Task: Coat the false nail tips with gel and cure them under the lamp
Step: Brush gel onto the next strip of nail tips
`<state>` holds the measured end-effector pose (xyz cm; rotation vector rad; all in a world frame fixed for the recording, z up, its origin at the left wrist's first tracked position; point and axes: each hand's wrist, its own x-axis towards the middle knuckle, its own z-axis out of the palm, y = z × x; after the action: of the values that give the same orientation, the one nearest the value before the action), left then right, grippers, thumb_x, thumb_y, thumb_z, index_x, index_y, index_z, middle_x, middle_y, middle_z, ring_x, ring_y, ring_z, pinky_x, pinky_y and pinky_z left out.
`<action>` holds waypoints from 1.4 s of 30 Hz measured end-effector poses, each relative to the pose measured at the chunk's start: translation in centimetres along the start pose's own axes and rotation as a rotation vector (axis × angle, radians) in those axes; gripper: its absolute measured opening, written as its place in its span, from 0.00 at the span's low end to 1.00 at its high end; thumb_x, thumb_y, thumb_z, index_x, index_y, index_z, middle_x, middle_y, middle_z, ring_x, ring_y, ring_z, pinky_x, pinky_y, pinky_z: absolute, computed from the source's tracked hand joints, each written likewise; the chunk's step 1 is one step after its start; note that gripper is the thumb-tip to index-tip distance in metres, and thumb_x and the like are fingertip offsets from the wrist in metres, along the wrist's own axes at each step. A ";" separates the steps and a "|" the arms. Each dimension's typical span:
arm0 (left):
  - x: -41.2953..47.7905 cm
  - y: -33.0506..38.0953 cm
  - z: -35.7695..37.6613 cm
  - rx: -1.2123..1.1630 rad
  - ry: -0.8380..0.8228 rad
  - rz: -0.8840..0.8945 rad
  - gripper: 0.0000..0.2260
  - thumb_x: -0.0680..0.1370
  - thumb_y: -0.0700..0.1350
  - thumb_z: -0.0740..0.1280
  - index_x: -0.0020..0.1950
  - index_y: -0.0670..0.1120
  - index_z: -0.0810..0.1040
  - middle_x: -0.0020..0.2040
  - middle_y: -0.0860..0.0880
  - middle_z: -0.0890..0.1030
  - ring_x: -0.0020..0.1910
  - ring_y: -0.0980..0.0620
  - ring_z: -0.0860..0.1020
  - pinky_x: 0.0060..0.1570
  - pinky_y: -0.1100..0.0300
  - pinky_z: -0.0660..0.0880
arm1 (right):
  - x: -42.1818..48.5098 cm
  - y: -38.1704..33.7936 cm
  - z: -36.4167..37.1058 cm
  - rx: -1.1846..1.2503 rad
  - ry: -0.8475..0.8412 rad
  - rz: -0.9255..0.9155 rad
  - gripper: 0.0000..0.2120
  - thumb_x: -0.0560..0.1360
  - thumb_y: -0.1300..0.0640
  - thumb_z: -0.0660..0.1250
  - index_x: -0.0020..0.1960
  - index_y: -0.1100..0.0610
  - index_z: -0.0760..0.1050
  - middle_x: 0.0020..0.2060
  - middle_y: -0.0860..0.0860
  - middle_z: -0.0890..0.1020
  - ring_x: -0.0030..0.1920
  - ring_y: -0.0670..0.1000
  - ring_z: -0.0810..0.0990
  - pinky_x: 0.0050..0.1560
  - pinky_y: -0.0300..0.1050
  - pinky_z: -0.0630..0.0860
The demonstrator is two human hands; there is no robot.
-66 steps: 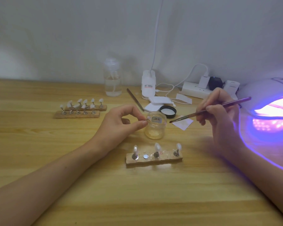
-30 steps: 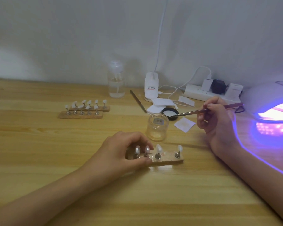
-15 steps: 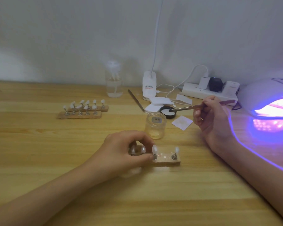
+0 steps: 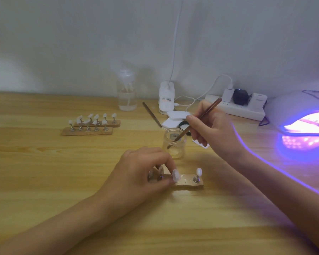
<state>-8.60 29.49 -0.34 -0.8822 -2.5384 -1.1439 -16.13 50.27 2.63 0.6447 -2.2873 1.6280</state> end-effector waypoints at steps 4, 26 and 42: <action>-0.1 0.9 -0.4 -0.022 0.079 0.056 0.03 0.73 0.52 0.71 0.43 0.56 0.79 0.46 0.57 0.83 0.51 0.52 0.80 0.54 0.46 0.72 | 0.0 0.0 0.0 0.020 -0.004 0.030 0.10 0.80 0.62 0.65 0.42 0.61 0.68 0.25 0.51 0.77 0.23 0.49 0.71 0.25 0.40 0.68; 4.4 -3.7 -1.2 -0.480 0.260 -0.284 0.05 0.75 0.41 0.73 0.45 0.51 0.83 0.44 0.54 0.84 0.32 0.56 0.79 0.30 0.67 0.72 | -1.3 2.6 -0.9 0.606 0.289 0.290 0.11 0.80 0.57 0.64 0.40 0.53 0.70 0.27 0.50 0.77 0.26 0.45 0.74 0.24 0.35 0.69; 4.5 -3.6 -0.8 -0.475 0.233 -0.279 0.03 0.73 0.42 0.75 0.43 0.49 0.83 0.42 0.57 0.83 0.29 0.59 0.76 0.29 0.70 0.70 | -1.3 2.2 -0.8 0.633 0.201 0.233 0.10 0.81 0.59 0.61 0.41 0.55 0.69 0.28 0.51 0.78 0.28 0.47 0.75 0.27 0.36 0.72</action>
<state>-14.41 28.98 -0.04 -0.4460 -2.2807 -1.8651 -16.09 51.89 0.50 0.3126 -1.7414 2.4317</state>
